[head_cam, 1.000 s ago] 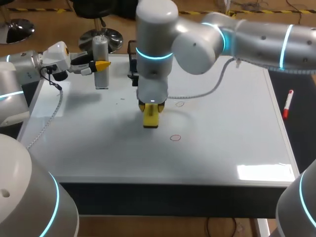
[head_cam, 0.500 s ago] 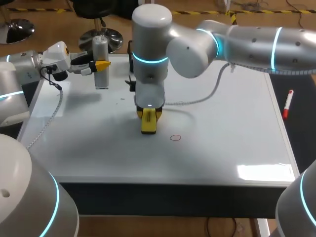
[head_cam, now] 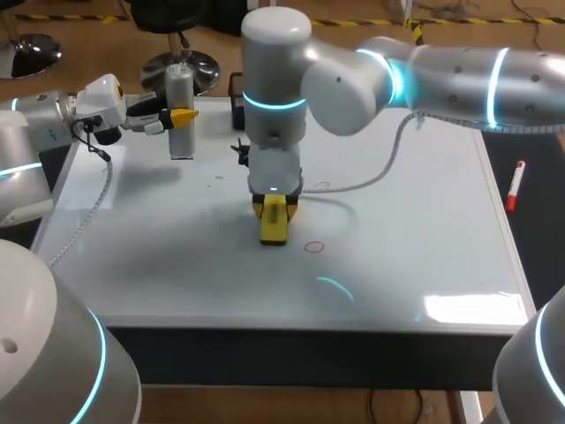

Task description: Pick up the inspection probe, press it on each red-marked spot on the whiteboard one by one, put down the probe, pick up the eraser, and wipe off all the red marks.

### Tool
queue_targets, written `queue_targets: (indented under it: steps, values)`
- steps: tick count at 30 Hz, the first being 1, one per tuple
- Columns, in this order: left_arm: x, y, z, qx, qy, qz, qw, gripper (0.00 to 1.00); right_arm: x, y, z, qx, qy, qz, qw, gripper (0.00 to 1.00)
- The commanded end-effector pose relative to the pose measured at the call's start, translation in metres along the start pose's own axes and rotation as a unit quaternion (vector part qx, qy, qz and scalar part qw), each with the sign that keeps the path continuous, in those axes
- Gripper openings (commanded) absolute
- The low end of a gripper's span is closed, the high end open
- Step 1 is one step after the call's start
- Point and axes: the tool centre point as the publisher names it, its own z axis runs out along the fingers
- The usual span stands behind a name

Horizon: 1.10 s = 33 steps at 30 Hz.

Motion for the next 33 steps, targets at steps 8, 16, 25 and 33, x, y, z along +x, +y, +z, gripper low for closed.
queue_targets:
  steps: [8,16,25,33]
  values:
    - [0.000,-0.001,0.000,0.000,0.000,0.000,1.000,0.00,0.030,0.002,0.021,0.001,0.006,0.011,1.000,0.00]
    - [0.000,-0.001,0.000,0.000,0.000,0.000,1.000,0.00,0.029,-0.005,-0.010,0.032,0.005,0.003,0.999,0.00]
    - [0.000,-0.001,0.000,0.000,0.000,0.000,1.000,0.00,0.036,-0.027,-0.040,0.057,0.011,-0.015,0.998,0.00]
    - [0.000,-0.001,0.000,0.000,0.000,0.000,1.000,0.00,0.059,-0.052,-0.055,0.071,0.027,-0.009,0.997,0.00]
